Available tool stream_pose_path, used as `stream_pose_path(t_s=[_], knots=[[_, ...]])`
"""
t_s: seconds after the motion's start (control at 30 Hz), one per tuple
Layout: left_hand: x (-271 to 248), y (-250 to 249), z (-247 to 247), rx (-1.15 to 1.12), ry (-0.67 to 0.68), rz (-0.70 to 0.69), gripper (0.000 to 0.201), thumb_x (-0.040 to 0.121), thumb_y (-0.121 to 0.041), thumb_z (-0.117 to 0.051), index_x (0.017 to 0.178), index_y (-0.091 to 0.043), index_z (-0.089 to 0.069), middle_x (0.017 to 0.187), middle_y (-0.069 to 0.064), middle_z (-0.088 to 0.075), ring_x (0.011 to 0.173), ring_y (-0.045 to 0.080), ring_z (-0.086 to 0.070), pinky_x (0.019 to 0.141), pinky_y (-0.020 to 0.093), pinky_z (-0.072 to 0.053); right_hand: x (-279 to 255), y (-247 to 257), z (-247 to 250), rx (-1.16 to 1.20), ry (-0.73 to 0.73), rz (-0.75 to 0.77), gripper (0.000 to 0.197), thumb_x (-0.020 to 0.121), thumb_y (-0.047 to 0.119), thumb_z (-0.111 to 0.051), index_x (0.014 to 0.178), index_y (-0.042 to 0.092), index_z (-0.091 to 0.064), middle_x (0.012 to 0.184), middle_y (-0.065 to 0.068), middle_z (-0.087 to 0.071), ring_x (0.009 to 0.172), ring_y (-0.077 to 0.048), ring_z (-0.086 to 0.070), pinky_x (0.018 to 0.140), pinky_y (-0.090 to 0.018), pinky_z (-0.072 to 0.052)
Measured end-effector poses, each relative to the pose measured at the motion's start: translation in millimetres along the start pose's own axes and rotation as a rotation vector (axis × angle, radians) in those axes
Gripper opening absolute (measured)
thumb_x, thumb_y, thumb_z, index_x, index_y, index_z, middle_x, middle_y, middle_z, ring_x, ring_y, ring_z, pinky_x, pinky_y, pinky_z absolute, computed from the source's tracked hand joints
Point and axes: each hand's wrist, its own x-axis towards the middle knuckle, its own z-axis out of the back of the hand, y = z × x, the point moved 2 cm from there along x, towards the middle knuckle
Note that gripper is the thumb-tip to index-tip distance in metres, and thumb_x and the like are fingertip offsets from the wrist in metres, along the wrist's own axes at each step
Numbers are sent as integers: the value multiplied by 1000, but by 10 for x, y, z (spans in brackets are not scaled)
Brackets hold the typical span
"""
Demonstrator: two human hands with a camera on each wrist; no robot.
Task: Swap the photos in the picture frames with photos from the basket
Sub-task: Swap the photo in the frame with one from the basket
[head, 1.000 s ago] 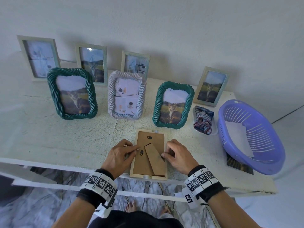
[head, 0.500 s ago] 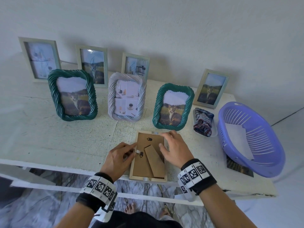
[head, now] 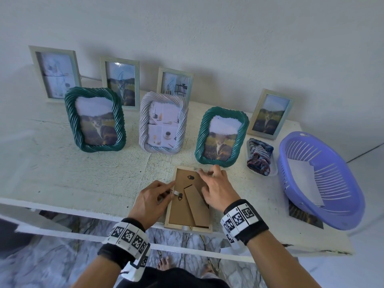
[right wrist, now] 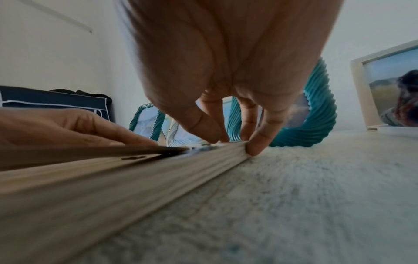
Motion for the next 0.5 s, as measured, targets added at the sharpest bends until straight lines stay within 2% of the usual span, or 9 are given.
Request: stream_pose_path(t_s=[0.17, 0.33, 0.4, 0.43, 0.5], knots=[[8, 1, 3, -3, 9, 5, 34, 89, -19, -69, 123, -22, -67, 90, -15, -59, 82, -1, -60, 74, 7, -47, -67, -18, -55, 52, -25, 13, 54, 92, 16, -49, 144, 26, -43, 115, -6, -31, 95, -19, -31, 94, -28, -38], [6, -20, 8, -28, -1, -2, 34, 89, -17, -70, 122, -19, -67, 90, -8, -62, 80, 3, -62, 75, 14, -52, -77, -41, -29, 143, -20, -9, 47, 94, 19, -48, 141, 26, -48, 121, -7, -34, 107, -26, -41, 102, -33, -39], [3, -24, 14, -32, 0, -1, 34, 89, -17, -70, 122, -19, -67, 90, -7, -62, 81, 4, -62, 75, 15, -52, -135, -45, -4, 197, 9, -20, 52, 95, 30, -50, 146, 27, -40, 130, -8, -35, 121, -29, -41, 106, -36, -37], [1, -22, 18, -32, 0, 2, 34, 89, -17, -70, 122, -19, -67, 90, -7, -62, 81, 5, -62, 75, 17, -52, -182, -30, 7, 213, 34, -21, 59, 94, 38, -50, 149, 28, -32, 138, -8, -33, 130, -30, -36, 109, -38, -34], [0, -22, 23, -33, 0, 6, 34, 88, -15, -70, 122, -19, -67, 89, -6, -62, 81, 6, -63, 76, 20, -53, -321, 38, 6, 229, 112, -26, 76, 90, 56, -52, 153, 35, -14, 156, -7, -18, 144, -28, -18, 113, -42, -26]])
